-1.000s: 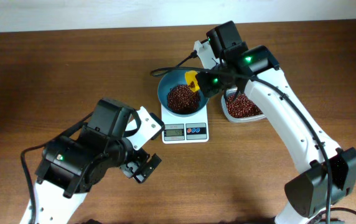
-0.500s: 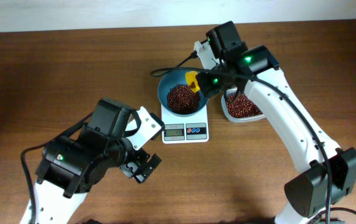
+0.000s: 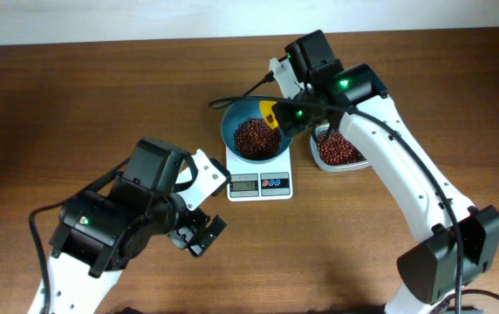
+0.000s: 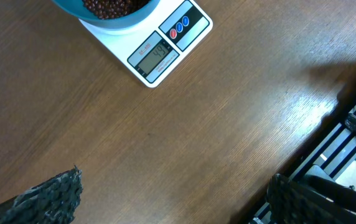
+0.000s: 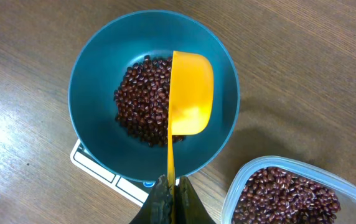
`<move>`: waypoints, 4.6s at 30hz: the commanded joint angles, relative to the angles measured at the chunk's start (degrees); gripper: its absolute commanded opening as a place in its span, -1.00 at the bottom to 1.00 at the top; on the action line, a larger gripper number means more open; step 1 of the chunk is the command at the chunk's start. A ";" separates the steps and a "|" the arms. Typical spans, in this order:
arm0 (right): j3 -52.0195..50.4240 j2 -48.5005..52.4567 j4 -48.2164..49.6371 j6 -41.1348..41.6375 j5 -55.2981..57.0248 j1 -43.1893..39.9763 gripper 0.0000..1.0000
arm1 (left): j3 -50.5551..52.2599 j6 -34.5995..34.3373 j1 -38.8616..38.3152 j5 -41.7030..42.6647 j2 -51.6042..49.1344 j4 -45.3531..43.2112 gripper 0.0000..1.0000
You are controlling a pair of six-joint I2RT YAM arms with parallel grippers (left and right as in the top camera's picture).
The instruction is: Scoop item into bowl and weigh 50g on scale
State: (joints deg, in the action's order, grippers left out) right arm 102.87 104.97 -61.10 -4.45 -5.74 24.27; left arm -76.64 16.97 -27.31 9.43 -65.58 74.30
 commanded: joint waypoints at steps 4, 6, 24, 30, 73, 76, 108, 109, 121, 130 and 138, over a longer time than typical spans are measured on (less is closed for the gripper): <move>1.46 0.39 0.00 0.72 -1.33 0.46 -0.92 | 0.22 0.87 0.09 -0.22 -0.09 -0.07 0.98; 1.49 0.39 -0.02 0.72 -1.33 0.46 -0.92 | 0.22 0.87 0.09 -0.22 -0.09 -0.07 0.98; 1.07 1.09 -1.27 0.68 0.22 0.48 -0.92 | 0.22 0.87 0.09 -0.22 -0.09 -0.09 0.98; 2.27 1.44 -3.23 0.68 3.72 0.50 -0.92 | 0.22 0.87 0.09 -0.22 -0.09 -0.07 0.98; 2.58 1.66 -2.54 0.66 0.22 0.46 -0.92 | 0.22 0.87 0.09 -0.22 -0.09 -0.07 0.98; 2.58 1.73 -1.55 0.68 0.20 0.46 -0.92 | 0.22 0.87 0.09 -0.22 -0.09 -0.07 0.98; 3.19 2.60 -1.84 0.24 3.43 0.42 -0.92 | 0.22 0.87 0.09 -0.22 -0.09 -0.07 0.98; 3.23 2.27 -1.53 0.26 3.37 0.48 -0.92 | 0.22 0.87 0.09 -0.22 -0.09 -0.07 0.98; 3.56 2.69 -1.53 0.26 3.41 0.52 -0.92 | 0.22 0.87 0.09 -0.22 -0.09 -0.07 0.98; 3.56 2.69 -1.49 0.26 3.43 0.50 -0.92 | 0.22 0.87 0.09 -0.22 -0.09 -0.07 0.98; 3.50 3.21 -2.80 0.26 3.23 0.46 -0.92 | 0.22 0.87 0.09 -0.22 -0.09 -0.07 0.98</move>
State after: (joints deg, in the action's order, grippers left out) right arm 105.80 107.42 -63.29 -4.49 -2.81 24.27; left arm -76.64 16.97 -27.31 9.43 -65.58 74.30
